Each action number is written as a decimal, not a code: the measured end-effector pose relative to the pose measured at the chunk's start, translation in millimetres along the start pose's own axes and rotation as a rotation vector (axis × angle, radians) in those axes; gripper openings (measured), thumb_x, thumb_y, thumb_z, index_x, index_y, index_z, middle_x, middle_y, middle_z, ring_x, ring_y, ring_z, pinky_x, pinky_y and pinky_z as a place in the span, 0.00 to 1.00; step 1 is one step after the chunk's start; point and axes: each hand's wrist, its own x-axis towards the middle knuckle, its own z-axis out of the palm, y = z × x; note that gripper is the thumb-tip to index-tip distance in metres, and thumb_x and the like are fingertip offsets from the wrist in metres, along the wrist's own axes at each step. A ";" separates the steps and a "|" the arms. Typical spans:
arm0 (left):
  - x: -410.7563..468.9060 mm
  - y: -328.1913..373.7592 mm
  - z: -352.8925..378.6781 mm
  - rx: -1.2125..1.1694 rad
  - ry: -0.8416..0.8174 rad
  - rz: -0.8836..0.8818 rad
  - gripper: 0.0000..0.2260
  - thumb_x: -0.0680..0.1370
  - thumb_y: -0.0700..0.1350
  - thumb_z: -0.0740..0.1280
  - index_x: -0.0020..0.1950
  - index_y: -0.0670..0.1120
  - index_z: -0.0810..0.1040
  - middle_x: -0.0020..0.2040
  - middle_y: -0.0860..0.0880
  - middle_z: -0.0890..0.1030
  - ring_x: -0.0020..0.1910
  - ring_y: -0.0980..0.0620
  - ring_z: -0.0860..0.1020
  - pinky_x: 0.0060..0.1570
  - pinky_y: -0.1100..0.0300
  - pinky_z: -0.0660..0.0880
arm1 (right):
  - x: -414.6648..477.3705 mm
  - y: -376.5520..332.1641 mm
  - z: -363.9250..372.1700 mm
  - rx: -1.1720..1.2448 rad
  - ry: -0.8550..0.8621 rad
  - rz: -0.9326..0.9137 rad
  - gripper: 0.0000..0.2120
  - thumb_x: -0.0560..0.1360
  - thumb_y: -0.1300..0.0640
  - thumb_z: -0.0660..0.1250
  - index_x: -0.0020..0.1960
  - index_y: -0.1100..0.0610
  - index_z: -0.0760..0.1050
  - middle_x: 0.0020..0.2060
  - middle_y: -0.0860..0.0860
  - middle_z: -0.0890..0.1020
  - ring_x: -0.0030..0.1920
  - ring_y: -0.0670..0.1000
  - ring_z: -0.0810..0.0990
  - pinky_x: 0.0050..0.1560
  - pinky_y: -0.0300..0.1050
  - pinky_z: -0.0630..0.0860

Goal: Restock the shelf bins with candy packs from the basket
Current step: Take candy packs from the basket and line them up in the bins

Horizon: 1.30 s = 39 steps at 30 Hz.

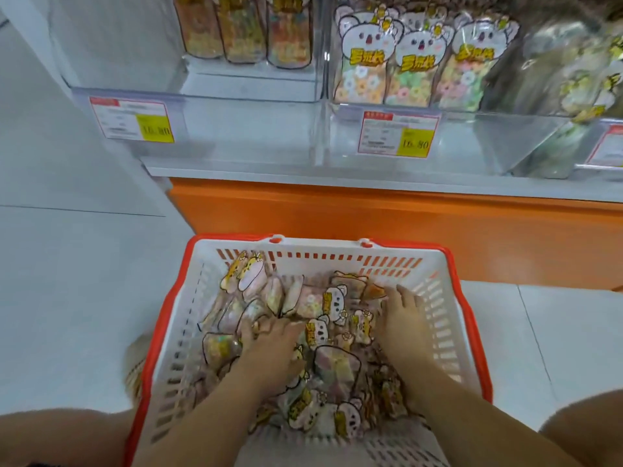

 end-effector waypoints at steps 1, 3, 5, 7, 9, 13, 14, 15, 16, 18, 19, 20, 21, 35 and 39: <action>2.5 1.4 1.4 -0.007 0.001 -0.010 0.30 0.81 0.58 0.61 0.81 0.58 0.52 0.79 0.52 0.57 0.79 0.45 0.56 0.71 0.30 0.36 | 6.3 0.1 0.8 0.040 -0.016 0.033 0.27 0.73 0.61 0.67 0.72 0.60 0.67 0.68 0.58 0.71 0.68 0.59 0.67 0.69 0.55 0.69; 6.8 2.3 3.7 -0.013 0.013 -0.034 0.30 0.81 0.59 0.61 0.80 0.59 0.52 0.79 0.53 0.57 0.79 0.47 0.56 0.71 0.30 0.34 | 24.0 7.0 3.2 0.127 -0.099 0.094 0.27 0.75 0.59 0.65 0.73 0.59 0.64 0.70 0.56 0.68 0.70 0.58 0.65 0.70 0.54 0.67; 9.8 1.2 5.9 -0.015 0.015 -0.054 0.29 0.81 0.62 0.60 0.80 0.61 0.53 0.79 0.55 0.59 0.78 0.49 0.58 0.71 0.31 0.34 | 43.4 14.0 4.6 0.097 -0.205 0.109 0.26 0.77 0.56 0.65 0.73 0.57 0.64 0.70 0.55 0.67 0.70 0.57 0.66 0.70 0.55 0.68; 10.4 1.0 7.8 -0.023 0.001 -0.065 0.29 0.81 0.62 0.59 0.79 0.60 0.53 0.78 0.55 0.59 0.78 0.50 0.58 0.71 0.31 0.33 | 56.5 15.3 8.3 0.037 -0.285 0.109 0.27 0.77 0.53 0.66 0.73 0.56 0.64 0.69 0.55 0.68 0.68 0.58 0.69 0.68 0.56 0.71; 10.7 1.8 8.1 -0.026 -0.005 -0.079 0.28 0.81 0.62 0.58 0.79 0.60 0.54 0.78 0.56 0.59 0.78 0.50 0.58 0.70 0.31 0.33 | 62.4 13.9 14.6 0.036 -0.314 0.118 0.26 0.76 0.52 0.68 0.71 0.56 0.65 0.66 0.56 0.71 0.64 0.59 0.73 0.64 0.55 0.74; 12.1 5.0 7.9 -0.053 0.008 -0.111 0.27 0.81 0.61 0.59 0.79 0.61 0.56 0.77 0.56 0.59 0.77 0.51 0.59 0.69 0.31 0.30 | 71.8 15.7 18.9 0.069 -0.393 0.137 0.24 0.76 0.48 0.68 0.70 0.52 0.67 0.64 0.56 0.74 0.61 0.59 0.76 0.60 0.53 0.75; 12.2 5.7 7.6 -0.051 0.007 -0.117 0.26 0.81 0.61 0.59 0.78 0.61 0.56 0.77 0.56 0.60 0.77 0.50 0.61 0.68 0.31 0.30 | 75.3 16.2 19.5 0.068 -0.442 0.122 0.23 0.76 0.49 0.68 0.70 0.51 0.68 0.64 0.56 0.74 0.61 0.59 0.76 0.60 0.52 0.75; 12.1 6.5 6.9 -0.045 0.007 -0.122 0.26 0.81 0.61 0.59 0.78 0.61 0.56 0.77 0.56 0.60 0.76 0.50 0.62 0.69 0.31 0.30 | 77.6 14.8 19.6 0.057 -0.495 0.100 0.23 0.76 0.50 0.68 0.70 0.51 0.69 0.63 0.56 0.75 0.61 0.59 0.76 0.60 0.52 0.75; 12.2 7.1 6.5 -0.041 0.009 -0.125 0.26 0.82 0.61 0.59 0.78 0.61 0.57 0.77 0.56 0.60 0.76 0.50 0.63 0.69 0.31 0.30 | 79.2 13.1 21.9 0.046 -0.533 0.085 0.24 0.75 0.49 0.68 0.69 0.50 0.69 0.63 0.56 0.75 0.61 0.59 0.76 0.60 0.52 0.76; 12.0 8.1 6.1 -0.039 0.011 -0.128 0.25 0.82 0.61 0.58 0.78 0.62 0.57 0.77 0.56 0.60 0.75 0.51 0.64 0.69 0.31 0.30 | 80.0 5.7 25.8 0.055 -0.552 0.088 0.24 0.73 0.44 0.71 0.65 0.50 0.72 0.61 0.54 0.75 0.60 0.59 0.77 0.57 0.49 0.76; 11.8 8.5 5.9 -0.038 0.012 -0.128 0.25 0.82 0.61 0.58 0.78 0.62 0.57 0.77 0.56 0.60 0.75 0.51 0.64 0.69 0.31 0.30 | 80.5 1.4 28.0 0.089 -0.541 0.103 0.21 0.72 0.42 0.71 0.60 0.50 0.74 0.58 0.53 0.77 0.58 0.58 0.78 0.54 0.47 0.76; 11.5 8.6 6.0 -0.036 0.013 -0.128 0.25 0.82 0.61 0.58 0.78 0.62 0.57 0.77 0.56 0.60 0.75 0.51 0.64 0.69 0.31 0.30 | 81.0 -1.7 31.2 0.135 -0.520 0.117 0.16 0.72 0.42 0.72 0.52 0.50 0.75 0.53 0.53 0.79 0.54 0.57 0.78 0.49 0.46 0.75; 11.2 8.5 5.5 -0.035 0.013 -0.128 0.25 0.82 0.61 0.58 0.78 0.62 0.56 0.77 0.56 0.60 0.75 0.51 0.64 0.69 0.31 0.30 | 81.1 -5.4 33.5 0.168 -0.502 0.123 0.12 0.73 0.43 0.71 0.46 0.50 0.74 0.48 0.52 0.79 0.49 0.56 0.78 0.45 0.45 0.75; 12.5 8.1 -5.3 -0.031 -0.036 -0.082 0.26 0.82 0.57 0.60 0.79 0.56 0.58 0.76 0.51 0.64 0.75 0.46 0.65 0.70 0.29 0.35 | 35.4 11.0 -32.1 0.312 -0.115 0.119 0.14 0.78 0.66 0.62 0.36 0.54 0.70 0.29 0.51 0.75 0.31 0.54 0.75 0.26 0.34 0.63; 9.6 11.1 -22.0 -0.245 -0.017 -0.013 0.24 0.81 0.57 0.61 0.76 0.54 0.67 0.72 0.51 0.70 0.72 0.46 0.70 0.75 0.37 0.55 | 20.6 9.6 -80.2 0.326 -0.056 -0.029 0.12 0.78 0.67 0.63 0.37 0.56 0.73 0.33 0.52 0.76 0.32 0.51 0.75 0.27 0.31 0.63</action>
